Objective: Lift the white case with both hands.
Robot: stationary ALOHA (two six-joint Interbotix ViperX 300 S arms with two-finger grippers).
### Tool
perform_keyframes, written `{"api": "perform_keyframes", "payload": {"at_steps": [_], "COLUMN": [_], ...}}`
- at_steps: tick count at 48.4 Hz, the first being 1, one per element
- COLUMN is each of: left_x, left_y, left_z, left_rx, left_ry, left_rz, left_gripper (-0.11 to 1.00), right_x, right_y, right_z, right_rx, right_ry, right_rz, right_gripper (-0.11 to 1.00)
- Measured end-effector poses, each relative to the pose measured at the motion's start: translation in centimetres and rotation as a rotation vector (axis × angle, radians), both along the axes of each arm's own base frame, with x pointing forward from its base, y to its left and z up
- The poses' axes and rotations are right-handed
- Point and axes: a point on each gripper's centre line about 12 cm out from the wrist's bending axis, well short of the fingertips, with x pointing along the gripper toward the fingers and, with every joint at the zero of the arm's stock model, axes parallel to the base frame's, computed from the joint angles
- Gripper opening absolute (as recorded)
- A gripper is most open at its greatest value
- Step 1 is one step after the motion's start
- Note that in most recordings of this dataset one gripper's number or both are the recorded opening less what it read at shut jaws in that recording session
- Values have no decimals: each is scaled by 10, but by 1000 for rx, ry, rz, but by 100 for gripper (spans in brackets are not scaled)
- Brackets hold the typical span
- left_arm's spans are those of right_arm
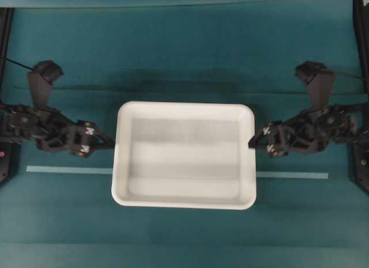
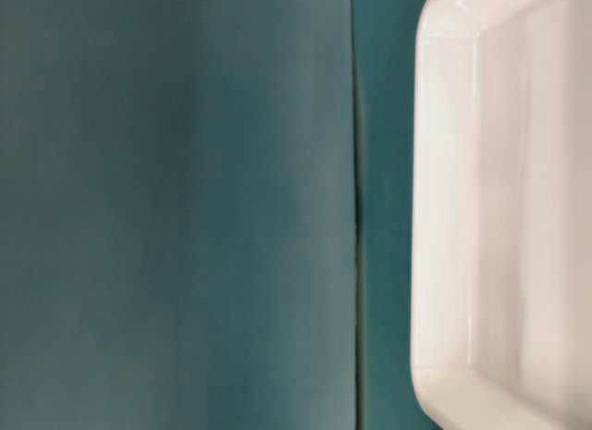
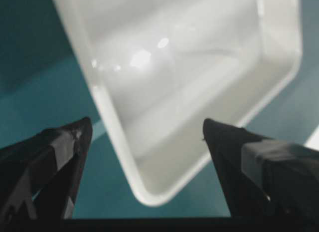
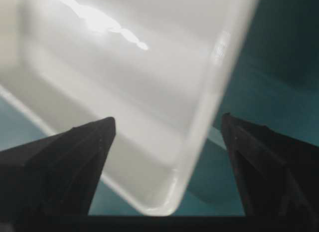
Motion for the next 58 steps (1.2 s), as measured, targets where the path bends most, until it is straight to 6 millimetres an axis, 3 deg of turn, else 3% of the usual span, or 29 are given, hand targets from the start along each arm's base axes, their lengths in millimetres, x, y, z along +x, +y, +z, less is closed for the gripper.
{"api": "perform_keyframes", "payload": {"at_steps": [21,37,58], "left_x": [-42,-66,-84], "left_y": [-2,-2,-3], "left_z": [69,94,126], "left_rx": [176,355,705], "left_ry": [-200,-269,-373], "left_rz": [-97,-183,-316], "left_gripper": [95,95,93], "right_x": [-35,-60,-80], "right_y": [-8,-10,-8], "right_z": [78,111,135], "right_rx": [-285,-552,-769], "right_ry": [-249,-367,-441], "right_rz": [136,243,333], "right_gripper": [90,90,90]}}
